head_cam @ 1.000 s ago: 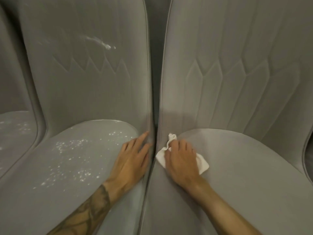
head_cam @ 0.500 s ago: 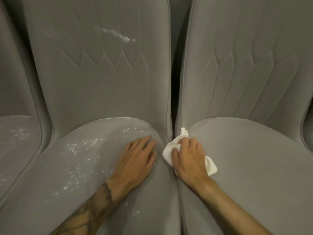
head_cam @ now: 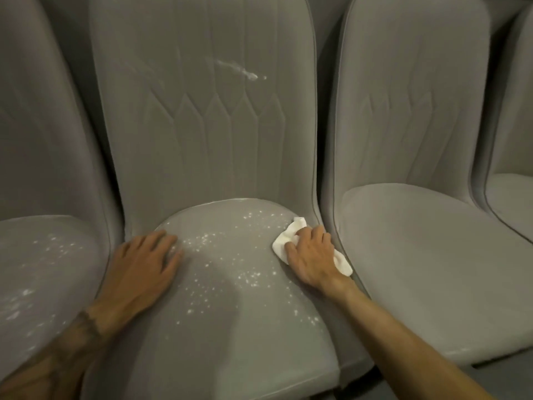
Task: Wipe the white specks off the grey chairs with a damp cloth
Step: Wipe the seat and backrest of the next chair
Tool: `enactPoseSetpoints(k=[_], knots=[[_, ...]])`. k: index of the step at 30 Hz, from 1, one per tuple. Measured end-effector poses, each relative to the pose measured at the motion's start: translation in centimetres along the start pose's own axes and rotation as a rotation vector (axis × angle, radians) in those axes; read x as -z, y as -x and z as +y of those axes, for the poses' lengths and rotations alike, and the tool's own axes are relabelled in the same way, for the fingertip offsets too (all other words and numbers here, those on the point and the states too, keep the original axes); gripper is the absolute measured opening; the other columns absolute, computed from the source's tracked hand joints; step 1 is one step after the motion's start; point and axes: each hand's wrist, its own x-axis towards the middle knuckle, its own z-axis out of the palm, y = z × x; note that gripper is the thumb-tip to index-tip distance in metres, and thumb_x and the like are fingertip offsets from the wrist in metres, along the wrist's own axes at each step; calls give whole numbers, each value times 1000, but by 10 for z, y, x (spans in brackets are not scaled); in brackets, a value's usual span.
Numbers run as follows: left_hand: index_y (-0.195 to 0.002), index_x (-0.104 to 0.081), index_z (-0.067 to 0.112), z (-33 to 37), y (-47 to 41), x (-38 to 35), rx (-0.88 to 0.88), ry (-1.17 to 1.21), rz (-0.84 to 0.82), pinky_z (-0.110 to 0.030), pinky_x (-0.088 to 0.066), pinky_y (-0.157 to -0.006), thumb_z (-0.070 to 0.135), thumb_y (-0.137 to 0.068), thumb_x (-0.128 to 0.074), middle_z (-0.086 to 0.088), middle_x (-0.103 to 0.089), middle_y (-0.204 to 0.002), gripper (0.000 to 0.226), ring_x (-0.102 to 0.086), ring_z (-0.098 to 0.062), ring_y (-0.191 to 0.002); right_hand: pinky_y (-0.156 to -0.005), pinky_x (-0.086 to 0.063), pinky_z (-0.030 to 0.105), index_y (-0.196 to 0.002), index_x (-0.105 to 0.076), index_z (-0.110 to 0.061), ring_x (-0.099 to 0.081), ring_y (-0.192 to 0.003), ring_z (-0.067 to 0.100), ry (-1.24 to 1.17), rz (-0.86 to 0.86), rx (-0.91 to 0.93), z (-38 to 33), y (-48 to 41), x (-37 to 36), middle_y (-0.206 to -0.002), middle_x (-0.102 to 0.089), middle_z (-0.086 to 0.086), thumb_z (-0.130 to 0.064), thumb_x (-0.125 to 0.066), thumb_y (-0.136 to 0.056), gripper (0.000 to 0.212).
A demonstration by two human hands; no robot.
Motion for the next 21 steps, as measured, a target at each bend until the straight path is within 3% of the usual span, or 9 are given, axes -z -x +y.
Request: enactPoseSetpoints(k=[2, 5, 8, 10, 15, 21], knots=[[-135, -63, 24, -16, -2, -1, -8, 15, 5, -48, -39, -107, 63, -99, -18, 0, -62, -139, 70, -56, -27, -125, -95, -31, 38, -121, -51, -4, -42, -105, 30, -113, -52, 26, 8, 3, 5, -120, -47, 17, -29, -39, -102, 33], [-132, -67, 23, -22, 0, -9, -28, 19, 60, -45, -37, -103, 57, -101, -22, 1, -65, -133, 64, -59, -24, -120, -93, -36, 35, -116, -53, -6, -44, -101, 27, -78, -17, 58, 17, -4, 3, -120, -45, 14, -26, -35, -105, 28], [-131, -67, 22, -20, -1, -14, -31, 64, 103, -45, -33, -106, 51, -103, -27, 0, -66, -132, 57, -60, -23, -121, -90, -33, 39, -116, -52, -3, -45, -103, 32, -21, 28, -74, -2, -27, -5, -120, -47, 18, -19, -34, -104, 27], [-134, -67, 20, -20, 0, -15, -17, 91, 106, -45, -31, -109, 51, -102, -27, -1, -65, -135, 60, -58, -23, -125, -88, -35, 44, -112, -54, 2, -47, -99, 35, -5, 79, -66, -20, -37, -12, -112, -53, 22, -13, -39, -100, 25], [-133, -67, 17, -18, 1, -13, -8, 125, 118, -46, -33, -110, 50, -102, -30, -3, -65, -136, 58, -59, -25, -124, -92, -35, 36, -121, -49, -10, -44, -102, 26, -37, 26, 70, -4, -43, -19, -119, -47, 11, -31, -29, -104, 34], [-128, -69, 17, -20, -1, -15, -24, 117, 176, -43, -32, -107, 43, -101, -35, -2, -66, -132, 50, -60, -24, -121, -94, -34, 40, -123, -47, -4, -45, -109, 32, -16, 21, -129, -37, -70, -19, -126, -46, 16, -25, -28, -105, 34]])
